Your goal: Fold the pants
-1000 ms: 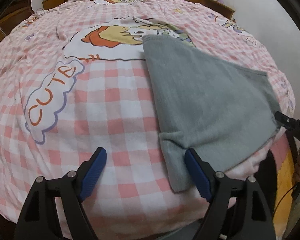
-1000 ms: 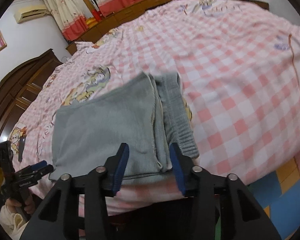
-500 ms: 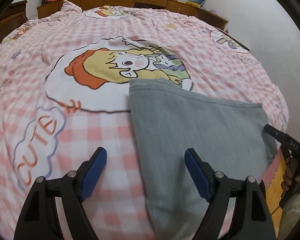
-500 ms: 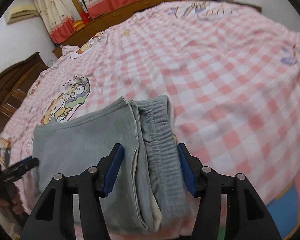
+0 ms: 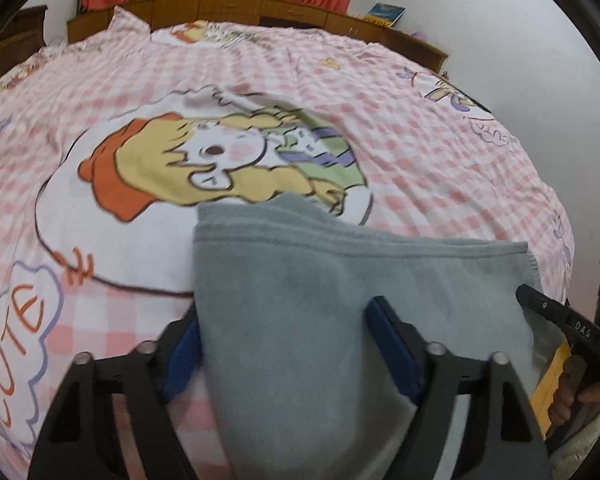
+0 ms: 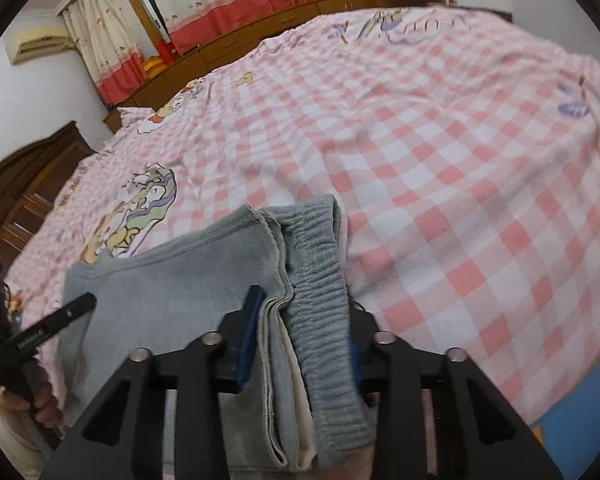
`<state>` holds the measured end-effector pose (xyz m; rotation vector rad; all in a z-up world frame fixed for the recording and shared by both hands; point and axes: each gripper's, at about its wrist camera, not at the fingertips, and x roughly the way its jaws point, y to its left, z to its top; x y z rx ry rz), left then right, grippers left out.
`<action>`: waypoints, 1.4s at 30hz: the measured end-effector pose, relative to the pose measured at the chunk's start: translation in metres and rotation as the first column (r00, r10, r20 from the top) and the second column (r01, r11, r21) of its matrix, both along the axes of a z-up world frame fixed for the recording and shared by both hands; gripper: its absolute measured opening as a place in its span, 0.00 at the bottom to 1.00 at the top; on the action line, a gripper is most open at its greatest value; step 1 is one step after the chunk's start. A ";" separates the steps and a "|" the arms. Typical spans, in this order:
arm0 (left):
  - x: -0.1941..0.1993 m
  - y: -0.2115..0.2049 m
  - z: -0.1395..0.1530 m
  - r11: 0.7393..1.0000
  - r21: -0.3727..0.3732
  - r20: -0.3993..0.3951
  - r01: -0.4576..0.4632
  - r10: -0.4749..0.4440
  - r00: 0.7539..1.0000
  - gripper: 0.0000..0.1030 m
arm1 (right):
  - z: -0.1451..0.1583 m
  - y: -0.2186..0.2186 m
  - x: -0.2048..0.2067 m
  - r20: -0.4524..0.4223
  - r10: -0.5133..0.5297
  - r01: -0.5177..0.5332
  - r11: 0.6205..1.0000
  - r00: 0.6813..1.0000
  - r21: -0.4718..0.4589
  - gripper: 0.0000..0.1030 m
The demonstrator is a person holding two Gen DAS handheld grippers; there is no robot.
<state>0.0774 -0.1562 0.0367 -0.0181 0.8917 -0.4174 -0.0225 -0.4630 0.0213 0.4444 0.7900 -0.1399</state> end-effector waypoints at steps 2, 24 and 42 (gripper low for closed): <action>-0.002 0.000 0.003 1.000 -0.013 0.012 -0.004 0.004 1.000 0.45 | 0.005 0.006 -0.002 -0.002 -0.016 0.016 0.999 1.000 -0.041 0.25; -0.092 0.042 0.121 0.998 -0.059 0.263 0.022 -0.005 0.965 0.15 | 0.101 0.087 -0.033 0.227 0.126 -0.089 0.982 0.966 -0.166 0.18; -0.001 0.178 0.086 0.970 0.075 0.191 -0.229 0.212 0.958 0.15 | 0.078 0.200 0.078 0.112 0.319 -0.293 0.935 0.941 -0.198 0.18</action>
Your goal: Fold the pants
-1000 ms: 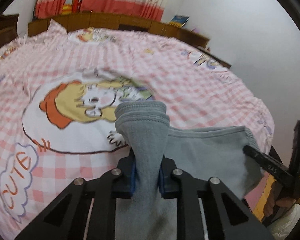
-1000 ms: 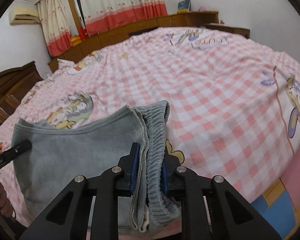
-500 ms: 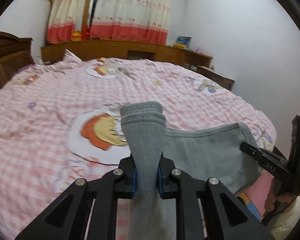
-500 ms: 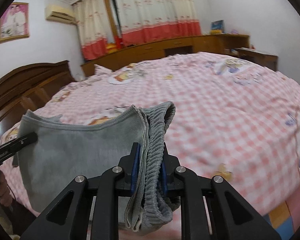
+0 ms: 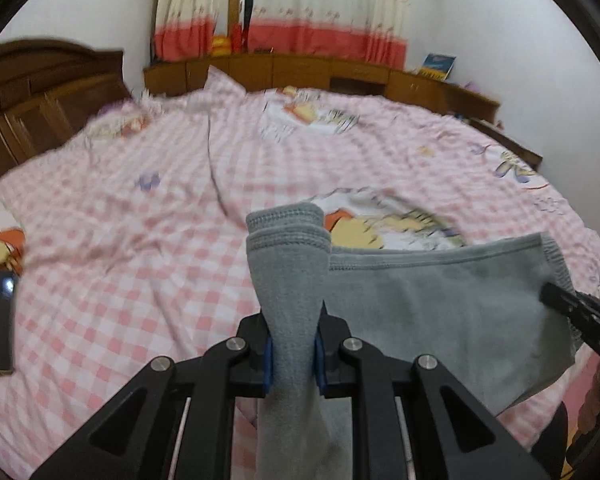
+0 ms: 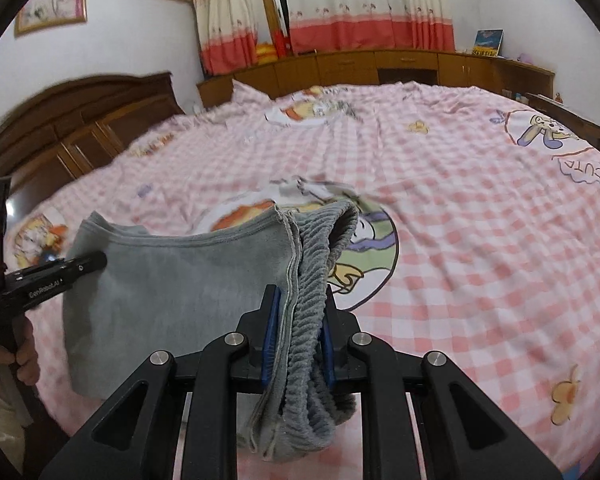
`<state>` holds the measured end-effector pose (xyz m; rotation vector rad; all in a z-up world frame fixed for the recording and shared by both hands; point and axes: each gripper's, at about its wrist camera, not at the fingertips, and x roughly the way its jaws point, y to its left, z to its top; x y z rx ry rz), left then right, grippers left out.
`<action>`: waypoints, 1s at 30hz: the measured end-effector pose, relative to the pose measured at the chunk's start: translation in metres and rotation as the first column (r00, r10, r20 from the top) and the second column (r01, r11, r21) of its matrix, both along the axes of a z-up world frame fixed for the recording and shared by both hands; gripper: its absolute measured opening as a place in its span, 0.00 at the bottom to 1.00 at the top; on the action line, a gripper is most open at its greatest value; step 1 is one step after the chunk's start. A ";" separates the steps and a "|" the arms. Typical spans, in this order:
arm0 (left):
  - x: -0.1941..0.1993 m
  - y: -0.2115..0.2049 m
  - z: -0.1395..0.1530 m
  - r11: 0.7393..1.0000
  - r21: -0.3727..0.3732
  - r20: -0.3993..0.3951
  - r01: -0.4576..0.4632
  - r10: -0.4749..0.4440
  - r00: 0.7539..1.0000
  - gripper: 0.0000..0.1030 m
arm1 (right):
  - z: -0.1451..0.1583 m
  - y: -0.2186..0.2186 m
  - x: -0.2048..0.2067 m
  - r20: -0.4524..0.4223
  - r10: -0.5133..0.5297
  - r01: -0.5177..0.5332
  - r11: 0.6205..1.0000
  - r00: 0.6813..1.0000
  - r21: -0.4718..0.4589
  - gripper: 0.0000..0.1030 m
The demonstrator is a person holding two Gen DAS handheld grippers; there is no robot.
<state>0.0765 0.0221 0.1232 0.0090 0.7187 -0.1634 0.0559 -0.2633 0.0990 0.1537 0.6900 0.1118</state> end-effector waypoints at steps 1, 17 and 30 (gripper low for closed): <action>0.008 0.003 -0.008 1.000 -0.006 -0.018 -0.001 0.001 1.000 0.15 | -0.005 0.001 0.004 -0.010 -0.007 0.007 1.000 1.000 -0.006 0.18; 0.058 0.027 -0.090 0.997 0.046 -0.120 -0.070 0.075 0.990 0.73 | -0.083 -0.022 0.045 -0.168 -0.035 0.038 0.999 0.985 0.016 0.38; 0.017 0.002 -0.020 0.999 -0.044 -0.031 -0.006 0.004 1.000 0.37 | -0.014 -0.013 0.030 -0.037 0.011 -0.011 1.000 0.999 0.003 0.38</action>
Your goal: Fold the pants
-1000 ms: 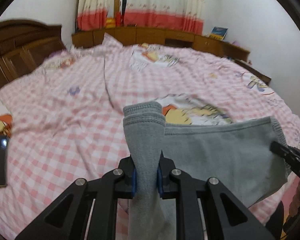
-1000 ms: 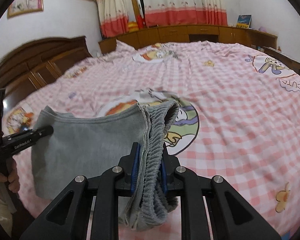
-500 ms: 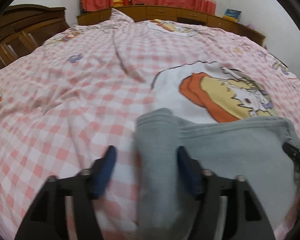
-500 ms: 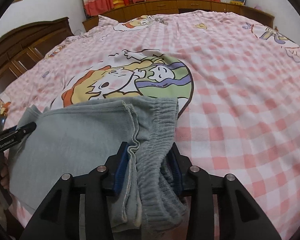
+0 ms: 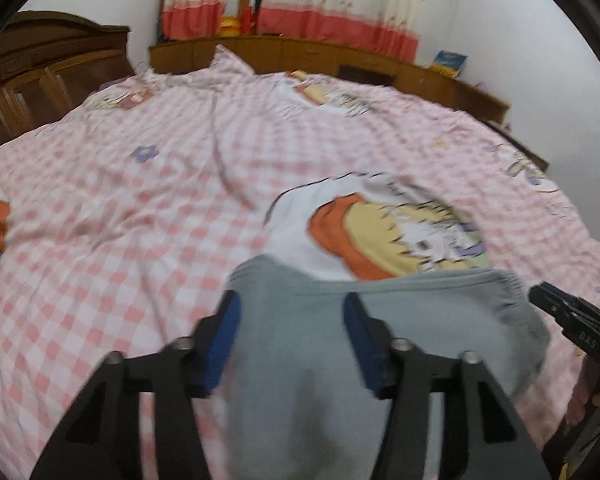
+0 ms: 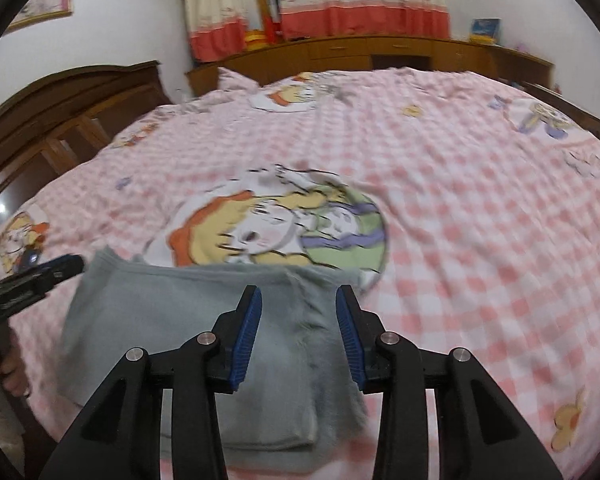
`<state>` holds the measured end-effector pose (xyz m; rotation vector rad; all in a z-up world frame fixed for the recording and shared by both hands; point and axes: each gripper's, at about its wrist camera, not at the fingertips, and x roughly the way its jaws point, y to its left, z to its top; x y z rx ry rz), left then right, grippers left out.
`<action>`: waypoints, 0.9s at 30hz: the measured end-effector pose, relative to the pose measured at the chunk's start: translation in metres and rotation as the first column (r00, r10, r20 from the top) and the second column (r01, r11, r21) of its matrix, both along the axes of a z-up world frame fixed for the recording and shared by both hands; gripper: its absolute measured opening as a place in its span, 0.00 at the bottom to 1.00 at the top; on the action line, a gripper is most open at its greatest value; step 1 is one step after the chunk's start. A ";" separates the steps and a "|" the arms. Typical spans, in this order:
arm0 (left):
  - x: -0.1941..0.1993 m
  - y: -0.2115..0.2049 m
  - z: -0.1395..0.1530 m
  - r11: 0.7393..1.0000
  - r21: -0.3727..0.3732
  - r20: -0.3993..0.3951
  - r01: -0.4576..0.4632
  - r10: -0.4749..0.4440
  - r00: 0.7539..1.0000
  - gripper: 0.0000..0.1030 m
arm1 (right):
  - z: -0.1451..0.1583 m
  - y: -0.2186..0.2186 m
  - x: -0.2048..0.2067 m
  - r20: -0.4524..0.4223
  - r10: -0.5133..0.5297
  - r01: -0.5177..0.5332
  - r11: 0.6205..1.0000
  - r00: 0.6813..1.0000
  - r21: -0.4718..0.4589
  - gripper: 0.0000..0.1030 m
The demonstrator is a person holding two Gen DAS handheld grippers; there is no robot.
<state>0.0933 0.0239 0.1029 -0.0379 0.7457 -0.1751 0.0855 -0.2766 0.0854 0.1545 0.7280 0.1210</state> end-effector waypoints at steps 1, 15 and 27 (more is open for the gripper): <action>0.003 -0.003 0.000 1.000 -0.012 -0.003 0.013 -0.013 1.000 0.30 | -0.002 0.003 0.004 -0.005 0.008 -0.008 1.000 1.000 -0.001 0.38; 0.060 -0.001 -0.080 0.999 0.044 -0.156 -0.016 0.022 0.988 0.11 | -0.067 0.009 0.053 -0.123 0.028 -0.035 0.998 0.992 -0.053 0.38; -0.005 0.022 -0.049 0.996 -0.089 -0.155 -0.015 0.001 0.988 0.16 | -0.026 0.012 -0.006 -0.059 0.039 -0.043 0.997 0.998 -0.072 0.38</action>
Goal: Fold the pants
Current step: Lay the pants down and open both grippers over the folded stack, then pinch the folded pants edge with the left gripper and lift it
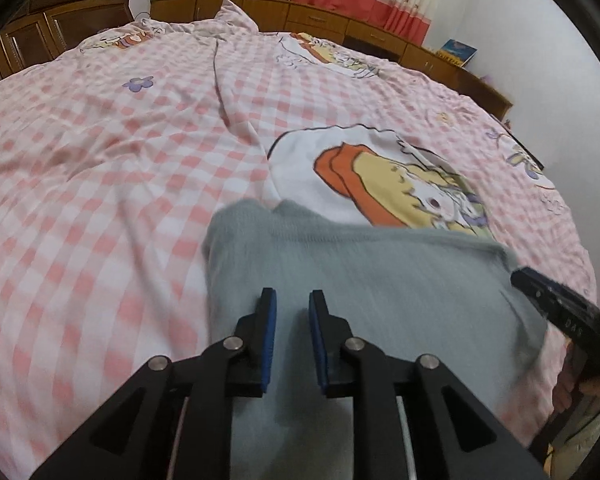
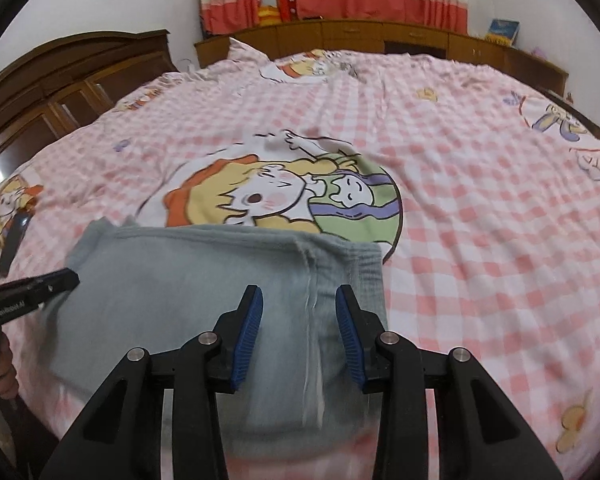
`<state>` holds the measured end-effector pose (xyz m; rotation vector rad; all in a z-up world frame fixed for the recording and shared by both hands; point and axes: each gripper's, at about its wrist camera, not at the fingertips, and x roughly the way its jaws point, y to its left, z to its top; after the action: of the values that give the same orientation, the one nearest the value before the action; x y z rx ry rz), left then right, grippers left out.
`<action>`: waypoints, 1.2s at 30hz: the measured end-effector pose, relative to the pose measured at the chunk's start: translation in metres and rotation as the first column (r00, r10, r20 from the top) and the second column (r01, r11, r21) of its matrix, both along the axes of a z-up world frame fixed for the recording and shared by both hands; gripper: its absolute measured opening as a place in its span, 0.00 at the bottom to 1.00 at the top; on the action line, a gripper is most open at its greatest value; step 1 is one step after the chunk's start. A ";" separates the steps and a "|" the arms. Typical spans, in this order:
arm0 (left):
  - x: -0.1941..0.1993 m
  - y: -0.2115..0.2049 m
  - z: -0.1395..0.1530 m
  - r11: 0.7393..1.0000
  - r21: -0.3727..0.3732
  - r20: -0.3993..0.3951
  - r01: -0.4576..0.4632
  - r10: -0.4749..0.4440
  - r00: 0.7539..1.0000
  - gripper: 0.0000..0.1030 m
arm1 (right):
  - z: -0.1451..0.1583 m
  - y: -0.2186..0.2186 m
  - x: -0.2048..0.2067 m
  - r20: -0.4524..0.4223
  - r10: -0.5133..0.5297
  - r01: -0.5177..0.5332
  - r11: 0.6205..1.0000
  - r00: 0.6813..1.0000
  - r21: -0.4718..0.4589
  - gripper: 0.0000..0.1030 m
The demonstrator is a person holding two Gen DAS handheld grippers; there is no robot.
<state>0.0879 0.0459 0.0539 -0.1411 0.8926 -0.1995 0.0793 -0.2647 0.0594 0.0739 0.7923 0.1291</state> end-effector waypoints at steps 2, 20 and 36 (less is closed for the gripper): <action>-0.015 0.002 -0.002 1.000 -0.002 -0.005 -0.003 0.003 1.000 0.16 | -0.003 0.001 -0.013 -0.006 0.015 -0.015 1.000 1.000 0.000 0.38; -0.098 0.014 -0.013 0.996 -0.025 0.023 -0.085 0.085 0.996 0.17 | -0.018 -0.002 -0.065 -0.068 -0.025 0.026 1.000 0.997 0.004 0.38; -0.099 0.052 -0.024 0.978 -0.152 -0.022 -0.143 0.142 0.990 0.30 | -0.035 0.023 -0.047 -0.115 -0.028 0.027 1.000 0.993 -0.006 0.38</action>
<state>-0.0111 0.0979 0.0296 -0.3489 0.8739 -0.1337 0.0319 -0.2421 0.0245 0.0885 0.9064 0.0973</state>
